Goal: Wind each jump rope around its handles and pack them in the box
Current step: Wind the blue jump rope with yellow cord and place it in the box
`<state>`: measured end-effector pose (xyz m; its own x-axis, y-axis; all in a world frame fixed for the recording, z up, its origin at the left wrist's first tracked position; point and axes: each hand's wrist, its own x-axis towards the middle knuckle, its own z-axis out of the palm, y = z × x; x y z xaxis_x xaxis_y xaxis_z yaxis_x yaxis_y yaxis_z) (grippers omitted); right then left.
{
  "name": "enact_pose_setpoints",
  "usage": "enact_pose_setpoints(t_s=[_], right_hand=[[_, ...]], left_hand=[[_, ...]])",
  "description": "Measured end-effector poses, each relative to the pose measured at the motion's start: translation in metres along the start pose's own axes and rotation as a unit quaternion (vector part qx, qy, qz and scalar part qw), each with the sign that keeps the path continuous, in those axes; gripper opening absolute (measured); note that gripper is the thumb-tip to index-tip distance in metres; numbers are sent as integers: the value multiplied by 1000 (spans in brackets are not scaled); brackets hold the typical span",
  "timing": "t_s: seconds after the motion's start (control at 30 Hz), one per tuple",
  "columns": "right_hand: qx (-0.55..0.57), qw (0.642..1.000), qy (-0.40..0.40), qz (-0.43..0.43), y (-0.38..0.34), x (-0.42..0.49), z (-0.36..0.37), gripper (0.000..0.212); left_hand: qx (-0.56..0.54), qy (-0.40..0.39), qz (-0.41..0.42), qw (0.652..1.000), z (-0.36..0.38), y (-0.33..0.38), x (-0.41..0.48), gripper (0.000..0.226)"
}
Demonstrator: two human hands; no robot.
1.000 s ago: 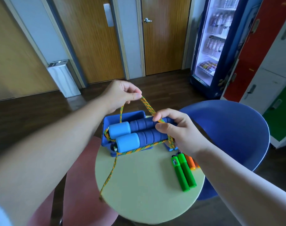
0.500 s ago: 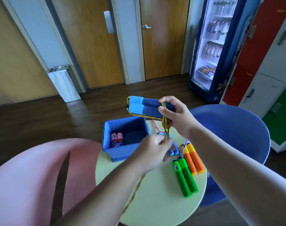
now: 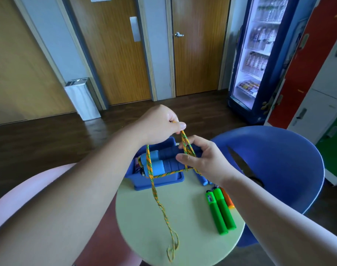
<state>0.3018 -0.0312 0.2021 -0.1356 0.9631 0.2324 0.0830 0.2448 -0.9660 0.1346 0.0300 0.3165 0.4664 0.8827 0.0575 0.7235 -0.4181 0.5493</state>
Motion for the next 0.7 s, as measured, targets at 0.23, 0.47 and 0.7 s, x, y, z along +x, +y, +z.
enact_pose_setpoints(t_s=[0.23,0.47,0.7], right_hand=[[7,997,66,-38,-5,-13,-6,24],[7,994,74,-84,-14,-20,-7,40],[4,999,11,-37,-10,-26,-6,43]], left_hand=[[13,-15,-2,1000,2,1,8,33],[13,-49,7,999,4,8,16,35],[70,-98,40,992,0,19,29,37]])
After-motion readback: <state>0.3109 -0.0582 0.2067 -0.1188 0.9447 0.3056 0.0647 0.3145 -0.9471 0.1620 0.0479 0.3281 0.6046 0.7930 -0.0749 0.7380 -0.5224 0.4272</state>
